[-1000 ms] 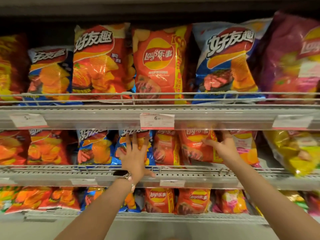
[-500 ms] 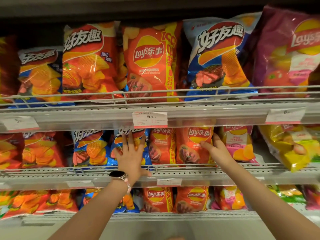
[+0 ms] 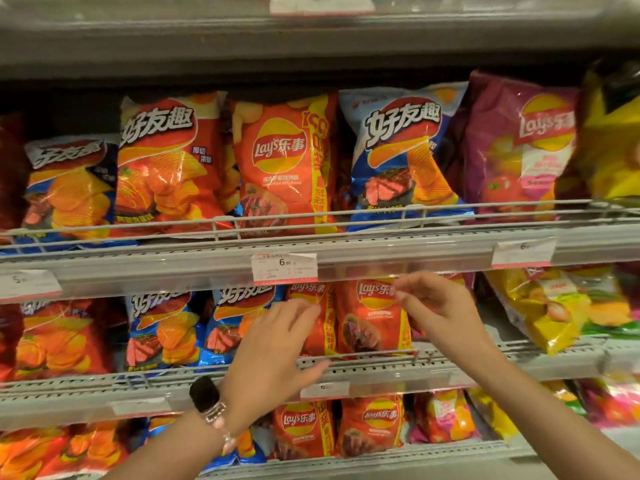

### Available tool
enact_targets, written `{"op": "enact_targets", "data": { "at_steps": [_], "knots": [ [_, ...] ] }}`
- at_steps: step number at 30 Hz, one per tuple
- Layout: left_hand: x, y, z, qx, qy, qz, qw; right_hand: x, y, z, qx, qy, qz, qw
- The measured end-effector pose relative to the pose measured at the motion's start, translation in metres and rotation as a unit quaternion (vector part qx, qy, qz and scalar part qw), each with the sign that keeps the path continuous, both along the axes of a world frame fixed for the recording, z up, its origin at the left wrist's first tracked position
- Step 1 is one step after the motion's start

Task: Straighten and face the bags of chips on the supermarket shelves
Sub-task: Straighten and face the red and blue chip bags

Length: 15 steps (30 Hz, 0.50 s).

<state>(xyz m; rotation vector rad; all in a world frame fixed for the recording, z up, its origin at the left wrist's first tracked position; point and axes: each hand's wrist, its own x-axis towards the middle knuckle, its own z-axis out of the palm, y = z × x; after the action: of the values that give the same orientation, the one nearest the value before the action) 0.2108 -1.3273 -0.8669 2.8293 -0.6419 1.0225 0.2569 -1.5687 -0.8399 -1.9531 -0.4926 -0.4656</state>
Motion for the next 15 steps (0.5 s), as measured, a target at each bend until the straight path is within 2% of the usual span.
{"op": "enact_targets", "data": {
  "at_steps": [5, 7, 9, 12, 15],
  "knots": [
    [0.004, -0.022, 0.069, -0.067, -0.126, -0.051, 0.988, -0.008, 0.001, 0.063, 0.031, -0.127, 0.066, 0.989],
    [0.013, -0.024, 0.095, -0.066, -0.140, -0.016, 0.988, 0.003, 0.001, 0.085, 0.032, -0.188, 0.037, 0.981],
    [0.024, -0.024, 0.114, -0.039, -0.103, 0.051, 0.993, 0.021, -0.002, 0.103, 0.003, -0.231, -0.027, 0.972],
    [0.041, -0.018, 0.130, -0.013, -0.010, 0.120, 0.993, 0.049, -0.008, 0.124, -0.010, -0.165, -0.103, 0.981],
    [0.056, -0.011, 0.134, 0.004, 0.035, 0.148, 0.988, 0.068, -0.006, 0.134, 0.041, -0.051, -0.058, 0.996]
  ]
}}
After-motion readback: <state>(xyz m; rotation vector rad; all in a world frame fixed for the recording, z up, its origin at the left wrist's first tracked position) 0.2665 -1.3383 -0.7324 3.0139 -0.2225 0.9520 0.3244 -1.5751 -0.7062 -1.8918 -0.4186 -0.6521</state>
